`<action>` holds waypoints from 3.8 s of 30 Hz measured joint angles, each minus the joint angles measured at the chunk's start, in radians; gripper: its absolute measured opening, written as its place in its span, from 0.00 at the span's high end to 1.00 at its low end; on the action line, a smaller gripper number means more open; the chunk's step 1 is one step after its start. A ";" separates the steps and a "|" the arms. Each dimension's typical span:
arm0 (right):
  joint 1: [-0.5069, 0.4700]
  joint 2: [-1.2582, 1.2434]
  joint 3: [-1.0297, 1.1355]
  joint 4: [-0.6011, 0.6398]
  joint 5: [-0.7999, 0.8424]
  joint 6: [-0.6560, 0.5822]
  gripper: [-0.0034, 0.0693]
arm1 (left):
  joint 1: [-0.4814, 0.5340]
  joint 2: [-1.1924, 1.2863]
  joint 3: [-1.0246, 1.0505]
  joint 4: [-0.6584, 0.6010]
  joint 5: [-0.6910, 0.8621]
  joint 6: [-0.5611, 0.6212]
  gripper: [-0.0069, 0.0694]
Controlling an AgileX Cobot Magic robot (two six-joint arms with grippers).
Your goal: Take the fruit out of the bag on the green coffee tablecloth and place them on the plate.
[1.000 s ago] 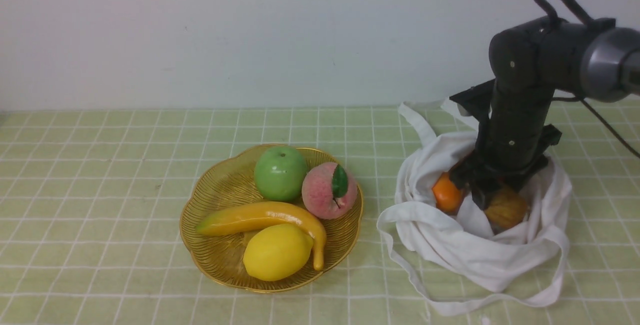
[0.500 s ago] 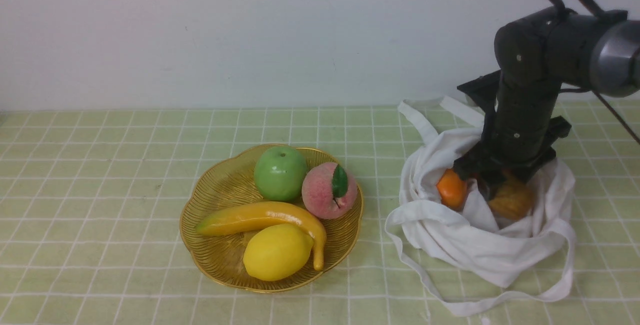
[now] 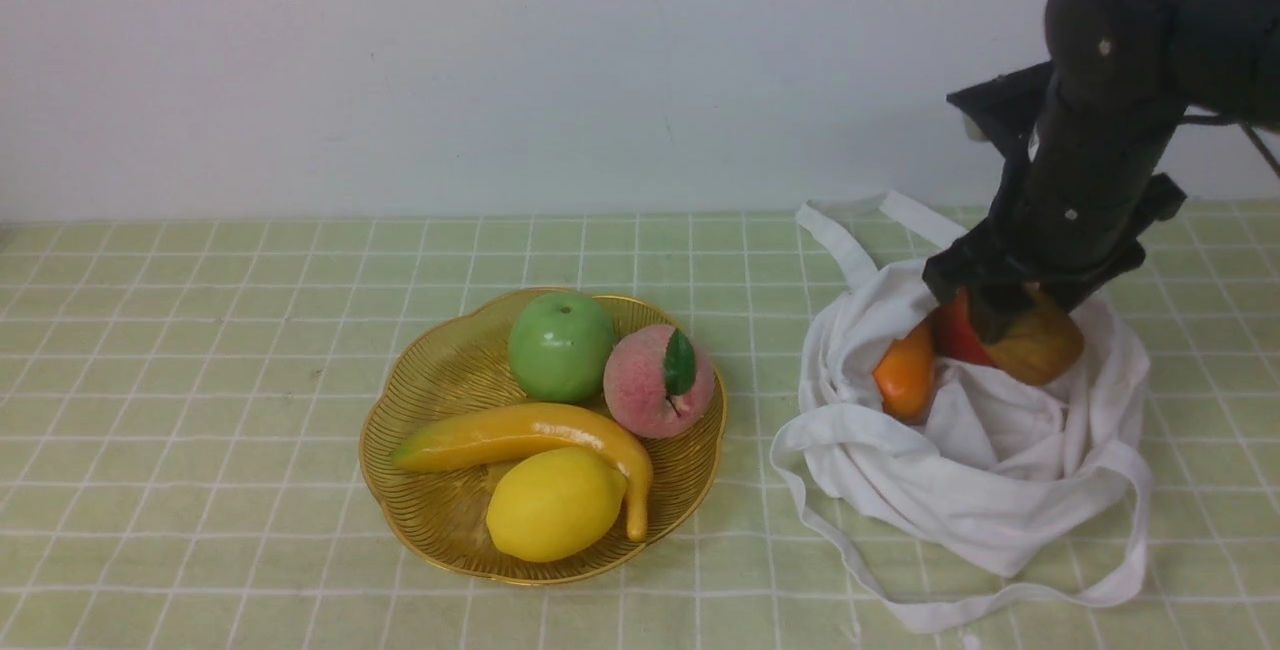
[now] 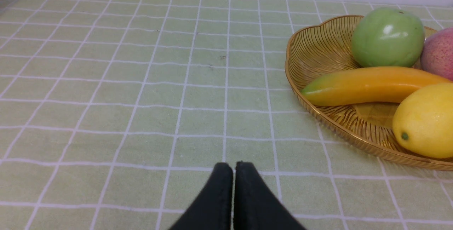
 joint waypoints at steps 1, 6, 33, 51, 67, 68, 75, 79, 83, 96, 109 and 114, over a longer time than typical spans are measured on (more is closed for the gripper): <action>0.000 -0.019 0.000 0.024 0.001 -0.002 0.42 | 0.000 0.000 0.000 0.000 0.000 0.000 0.92; 0.000 -0.081 0.000 0.250 0.010 -0.067 0.42 | 0.000 0.000 0.000 0.000 0.000 0.000 0.92; 0.288 0.228 0.001 0.989 -0.626 -0.863 0.03 | 0.000 0.000 0.000 0.000 0.000 0.000 0.92; 0.288 -0.098 0.001 0.552 -0.364 -0.643 0.27 | 0.000 0.000 0.000 0.000 0.000 0.000 0.92; 0.288 -0.665 0.079 0.051 0.032 -0.127 0.97 | 0.000 0.000 0.000 0.000 0.000 0.000 0.92; 0.288 -0.718 0.118 0.019 0.035 -0.099 0.97 | 0.000 0.000 0.000 0.000 0.000 0.000 0.92; 0.288 -1.067 0.444 -0.136 0.003 0.114 0.97 | 0.000 0.000 0.000 0.000 0.000 0.000 0.92; 0.288 -1.257 0.683 -0.215 -0.199 0.214 0.97 | 0.000 0.000 0.000 0.000 0.000 0.000 0.92; 0.288 -1.405 0.998 -0.268 -0.596 0.285 0.97 | 0.000 0.000 0.000 0.000 0.000 0.000 0.92; 0.288 -1.432 1.267 -0.339 -1.162 0.296 0.97 | 0.000 0.000 0.000 0.000 0.000 0.000 0.92; 0.288 -1.433 1.267 -0.339 -1.163 0.296 0.97 | 0.000 0.000 0.000 0.000 0.000 0.000 0.92; 0.288 -1.433 1.267 -0.339 -1.164 0.296 0.97 | 0.000 0.000 0.000 0.000 0.000 0.000 0.92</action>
